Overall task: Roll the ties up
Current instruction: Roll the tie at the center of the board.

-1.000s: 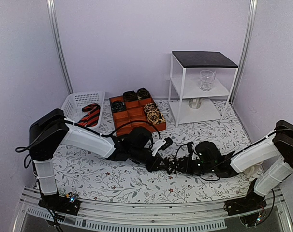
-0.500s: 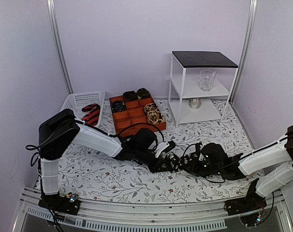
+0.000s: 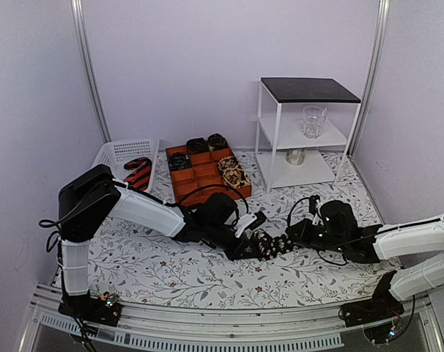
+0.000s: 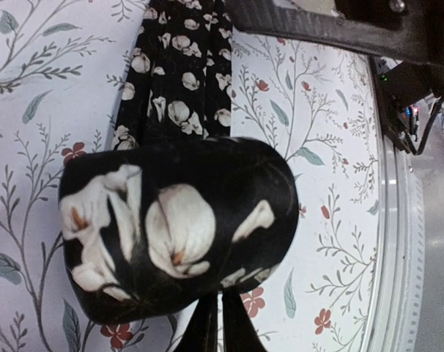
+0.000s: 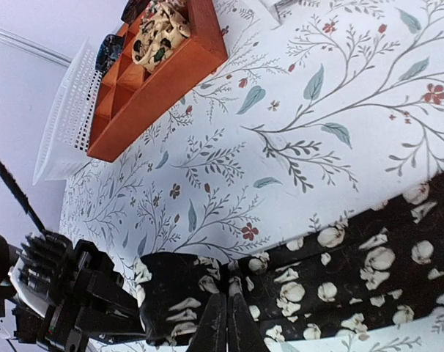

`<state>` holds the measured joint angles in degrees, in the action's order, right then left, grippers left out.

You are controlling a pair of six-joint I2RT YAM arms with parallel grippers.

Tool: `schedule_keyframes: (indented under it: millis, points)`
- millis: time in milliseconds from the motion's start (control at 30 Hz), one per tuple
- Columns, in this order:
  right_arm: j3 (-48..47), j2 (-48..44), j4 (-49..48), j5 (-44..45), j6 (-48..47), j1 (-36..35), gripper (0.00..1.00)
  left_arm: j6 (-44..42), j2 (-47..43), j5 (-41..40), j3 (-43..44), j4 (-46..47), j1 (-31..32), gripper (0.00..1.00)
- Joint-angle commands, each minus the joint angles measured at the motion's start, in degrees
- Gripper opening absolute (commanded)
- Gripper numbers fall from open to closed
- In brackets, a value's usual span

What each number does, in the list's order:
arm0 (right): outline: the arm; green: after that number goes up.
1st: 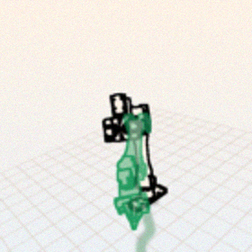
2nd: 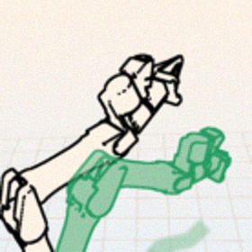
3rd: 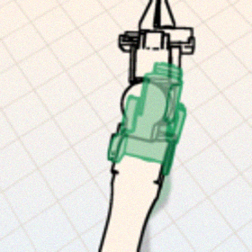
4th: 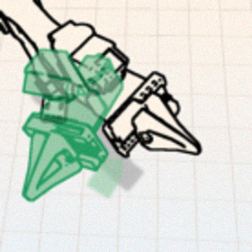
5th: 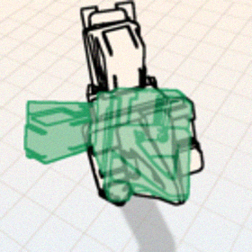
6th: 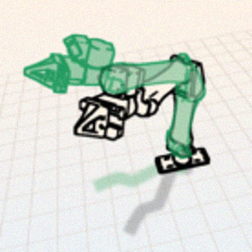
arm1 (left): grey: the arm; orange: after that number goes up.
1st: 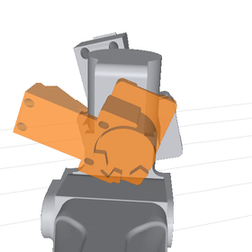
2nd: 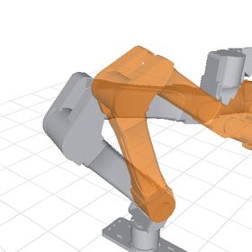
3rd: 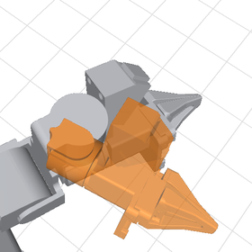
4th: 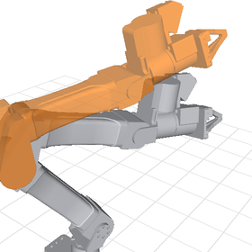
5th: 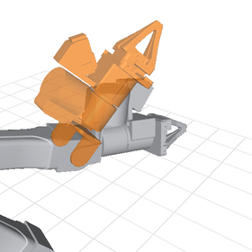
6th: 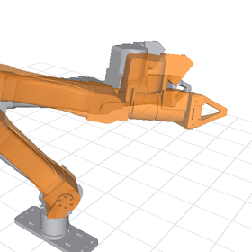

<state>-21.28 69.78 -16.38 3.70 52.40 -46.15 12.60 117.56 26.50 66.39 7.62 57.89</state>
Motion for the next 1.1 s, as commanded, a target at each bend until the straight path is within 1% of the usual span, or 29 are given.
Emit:
schedule_keyframes:
  millis: [0, 200, 433, 733, 867, 1067]
  points:
    - [-3.66, 7.18, -4.16, -8.80, -4.01, 3.74, 0.03, -0.96, -1.14, -0.10, 0.93, 0.02, -0.83, 0.04]
    - [-6.93, 15.68, -9.93, -15.76, -3.13, 4.26, 0.01, -1.38, -1.36, 0.10, 0.93, 0.19, -0.86, 0.04]
    - [-5.70, 18.35, -15.13, -20.89, -0.52, 4.28, 0.01, -1.88, -2.54, 0.70, 0.52, 1.56, -0.96, 0.04]
    - [-1.88, 20.75, -21.89, -23.81, 3.23, 4.18, 0.01, -2.36, -3.99, -0.05, -0.88, 2.32, -1.69, 0.00]
    - [-1.07, 20.85, -22.45, -23.35, 4.05, 4.22, 0.00, -3.15, -4.04, 0.06, -0.94, 1.71, -1.83, 0.00]
    - [-0.72, 20.66, -22.55, -22.79, 4.37, 4.22, 0.00, -6.31, -3.56, 2.14, -0.21, 0.40, -2.02, 0.04]
